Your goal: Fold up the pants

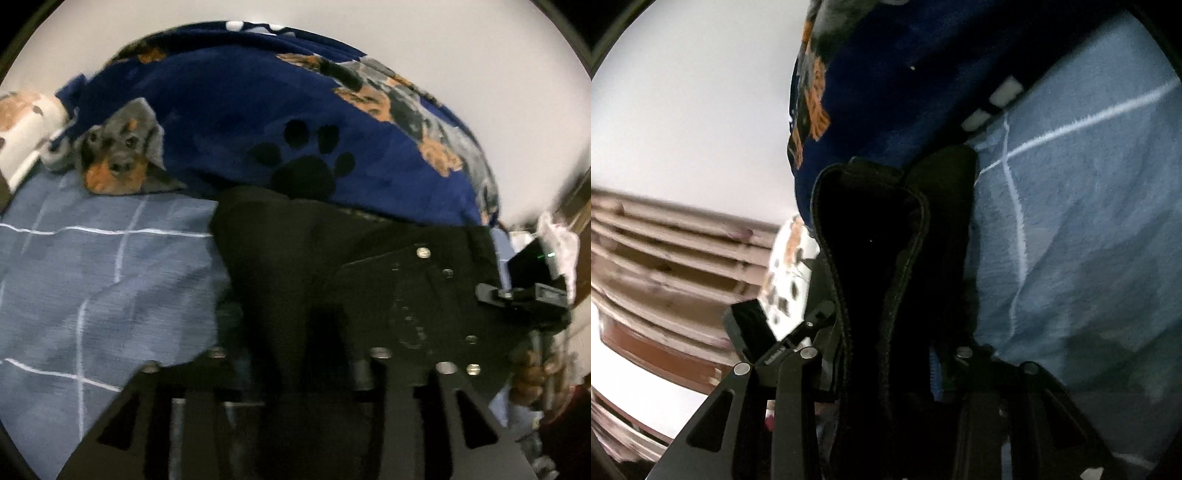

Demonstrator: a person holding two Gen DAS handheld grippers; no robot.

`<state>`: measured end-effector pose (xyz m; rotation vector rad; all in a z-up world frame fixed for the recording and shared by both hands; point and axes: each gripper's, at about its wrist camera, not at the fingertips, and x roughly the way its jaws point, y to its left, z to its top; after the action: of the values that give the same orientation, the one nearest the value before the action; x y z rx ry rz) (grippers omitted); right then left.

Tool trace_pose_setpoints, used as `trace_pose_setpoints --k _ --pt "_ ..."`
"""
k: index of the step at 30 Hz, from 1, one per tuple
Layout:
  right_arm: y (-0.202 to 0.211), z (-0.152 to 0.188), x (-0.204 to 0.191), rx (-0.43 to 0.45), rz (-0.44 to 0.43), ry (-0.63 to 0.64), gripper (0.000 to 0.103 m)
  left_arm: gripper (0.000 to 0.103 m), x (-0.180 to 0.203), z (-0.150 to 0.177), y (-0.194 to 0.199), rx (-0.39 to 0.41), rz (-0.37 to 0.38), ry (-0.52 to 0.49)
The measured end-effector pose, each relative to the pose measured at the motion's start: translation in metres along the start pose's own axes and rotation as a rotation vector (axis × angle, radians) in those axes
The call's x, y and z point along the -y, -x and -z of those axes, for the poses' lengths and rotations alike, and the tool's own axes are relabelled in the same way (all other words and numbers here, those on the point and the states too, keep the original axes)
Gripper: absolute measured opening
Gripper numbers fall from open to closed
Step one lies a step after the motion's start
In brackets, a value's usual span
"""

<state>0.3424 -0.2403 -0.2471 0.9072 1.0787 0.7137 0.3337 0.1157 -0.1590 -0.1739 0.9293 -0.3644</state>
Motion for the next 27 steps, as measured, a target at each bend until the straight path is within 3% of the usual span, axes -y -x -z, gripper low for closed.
trace_pose_setpoints --k 3,8,12,17,27 --pt "-0.002 0.000 -0.006 0.009 0.068 0.068 0.029 0.070 -0.003 0.005 0.000 0.029 -0.051 -0.002" --pt "-0.009 0.003 -0.020 0.049 0.211 0.182 0.034 0.078 -0.002 0.012 0.000 0.075 -0.116 -0.012" --pt "-0.012 0.005 -0.027 0.091 0.292 0.231 0.038 0.085 0.011 0.016 0.000 0.108 -0.229 -0.070" --pt "-0.016 0.009 -0.034 0.118 0.348 0.264 0.040 0.089 0.019 0.016 -0.005 0.113 -0.297 -0.092" --pt "-0.014 0.012 -0.036 0.131 0.358 0.276 0.040 0.091 0.020 0.017 -0.006 0.117 -0.324 -0.097"
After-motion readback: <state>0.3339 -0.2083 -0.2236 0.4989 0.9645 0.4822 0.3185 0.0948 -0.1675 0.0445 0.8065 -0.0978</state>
